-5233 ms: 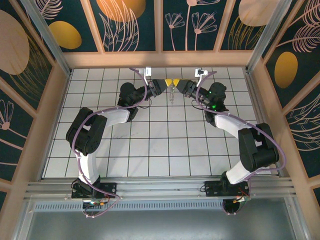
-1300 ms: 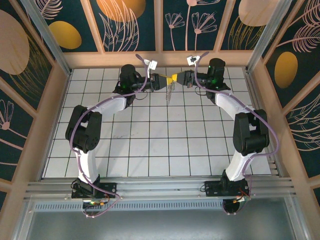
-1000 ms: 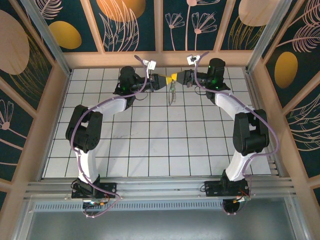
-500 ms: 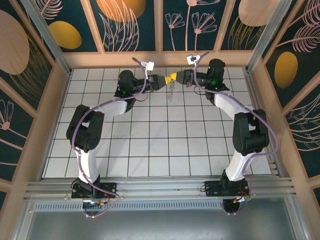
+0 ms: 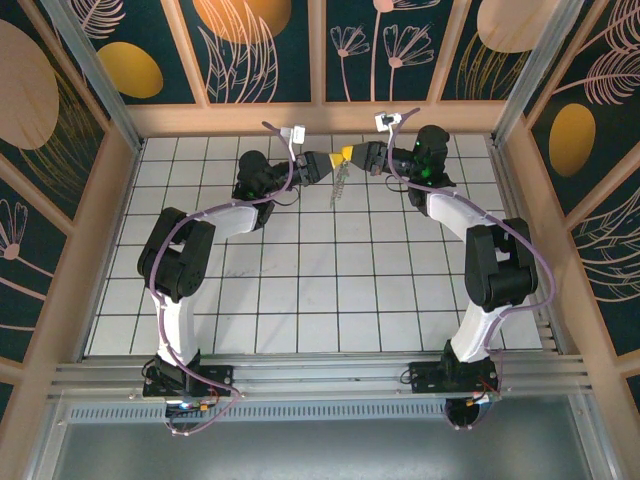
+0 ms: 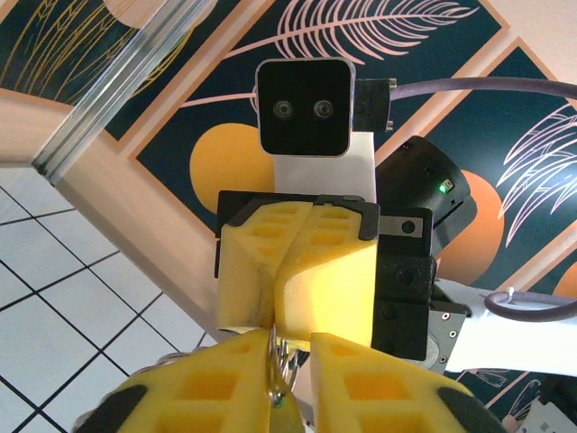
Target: Put the keys on the keyring
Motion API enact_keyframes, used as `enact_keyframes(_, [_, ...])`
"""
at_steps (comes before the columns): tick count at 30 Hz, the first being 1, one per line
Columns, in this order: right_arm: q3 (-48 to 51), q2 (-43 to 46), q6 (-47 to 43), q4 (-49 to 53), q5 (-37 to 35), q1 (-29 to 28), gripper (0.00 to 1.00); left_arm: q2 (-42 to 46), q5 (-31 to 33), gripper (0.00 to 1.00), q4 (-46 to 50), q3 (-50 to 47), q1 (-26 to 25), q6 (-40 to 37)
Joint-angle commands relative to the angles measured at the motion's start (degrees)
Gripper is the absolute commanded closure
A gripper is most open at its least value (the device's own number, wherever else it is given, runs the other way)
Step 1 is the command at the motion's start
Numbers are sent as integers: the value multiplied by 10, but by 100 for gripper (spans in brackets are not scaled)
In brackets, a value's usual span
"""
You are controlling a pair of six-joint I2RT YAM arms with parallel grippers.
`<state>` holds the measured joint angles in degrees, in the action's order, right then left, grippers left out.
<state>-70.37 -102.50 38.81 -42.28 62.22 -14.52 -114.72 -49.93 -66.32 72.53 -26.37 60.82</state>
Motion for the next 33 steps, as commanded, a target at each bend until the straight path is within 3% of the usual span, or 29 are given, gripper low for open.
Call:
enact_keyframes(1, [5, 2, 6, -25, -17, -8, 100, 7, -12, 90, -44, 4, -16, -6])
enact_keyframes(5, [6, 5, 6, -23, -17, -9, 100, 9, -9, 100, -32, 8, -17, -14])
enact_keyframes(10, [4, 14, 4, -14, -21, -6, 99, 13, -3, 100, -25, 6, -17, -19])
enact_keyframes(13, [13, 36, 9, -13, -42, 11, 72, 17, 0, 100, -23, 3, -16, -23])
enact_keyframes(16, [43, 69, 27, -36, -62, 37, 62, 23, -3, 100, -22, 3, -17, -26])
enact_keyframes(24, [174, 149, 24, -79, -118, 63, 60, 33, -4, 100, -15, 5, -17, -31])
enact_keyframes(33, [244, 181, 20, -147, -110, 42, 60, 37, -3, 100, -6, 4, -18, -32])
